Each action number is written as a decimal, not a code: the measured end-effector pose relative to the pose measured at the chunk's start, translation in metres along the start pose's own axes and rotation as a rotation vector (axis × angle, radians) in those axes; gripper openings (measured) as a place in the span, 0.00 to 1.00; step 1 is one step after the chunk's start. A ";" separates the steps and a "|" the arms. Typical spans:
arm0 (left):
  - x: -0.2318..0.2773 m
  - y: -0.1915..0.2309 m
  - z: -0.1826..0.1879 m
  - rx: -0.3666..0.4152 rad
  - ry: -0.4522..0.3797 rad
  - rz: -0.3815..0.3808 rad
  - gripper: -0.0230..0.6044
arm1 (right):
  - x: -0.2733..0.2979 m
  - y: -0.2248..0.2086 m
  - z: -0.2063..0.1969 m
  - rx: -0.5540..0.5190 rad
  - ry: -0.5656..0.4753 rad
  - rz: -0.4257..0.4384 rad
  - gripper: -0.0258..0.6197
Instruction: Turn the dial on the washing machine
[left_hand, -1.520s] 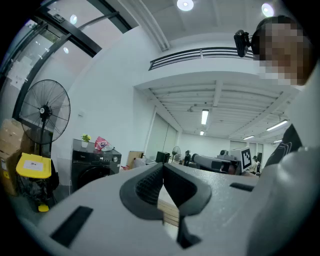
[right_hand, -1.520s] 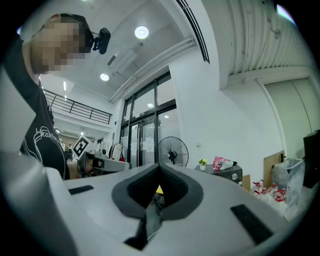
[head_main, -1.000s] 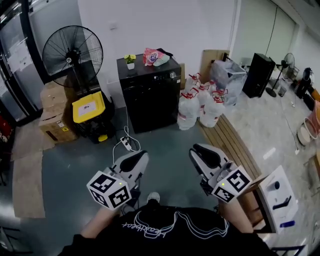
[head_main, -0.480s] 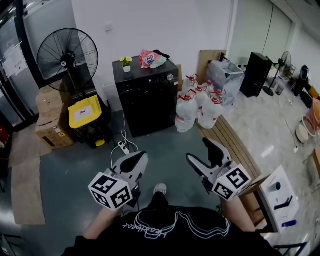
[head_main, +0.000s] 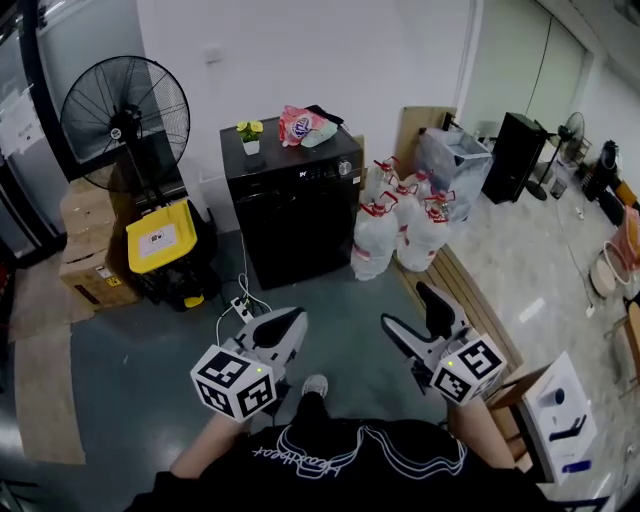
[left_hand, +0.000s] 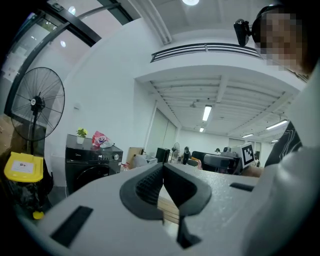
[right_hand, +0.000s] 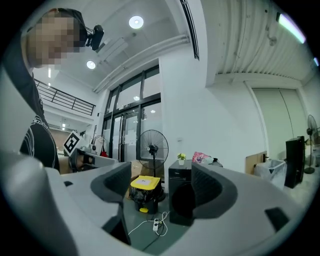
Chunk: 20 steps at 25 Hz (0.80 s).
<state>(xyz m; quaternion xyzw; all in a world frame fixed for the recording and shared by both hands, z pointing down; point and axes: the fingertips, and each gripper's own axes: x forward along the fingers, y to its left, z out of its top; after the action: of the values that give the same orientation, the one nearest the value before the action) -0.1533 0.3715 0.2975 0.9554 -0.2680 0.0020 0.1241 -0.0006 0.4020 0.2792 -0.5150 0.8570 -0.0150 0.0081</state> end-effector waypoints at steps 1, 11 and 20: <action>0.009 0.012 0.001 -0.007 0.004 -0.002 0.04 | 0.011 -0.008 -0.002 0.004 0.006 -0.005 0.62; 0.117 0.152 0.022 -0.079 0.074 -0.009 0.04 | 0.142 -0.109 -0.022 0.082 0.072 -0.060 0.62; 0.201 0.262 0.025 -0.129 0.105 -0.004 0.04 | 0.253 -0.180 -0.054 0.149 0.119 -0.080 0.62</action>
<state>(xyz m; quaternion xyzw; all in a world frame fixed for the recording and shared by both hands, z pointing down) -0.1173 0.0468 0.3489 0.9445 -0.2588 0.0348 0.1992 0.0377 0.0955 0.3401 -0.5451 0.8312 -0.1094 -0.0052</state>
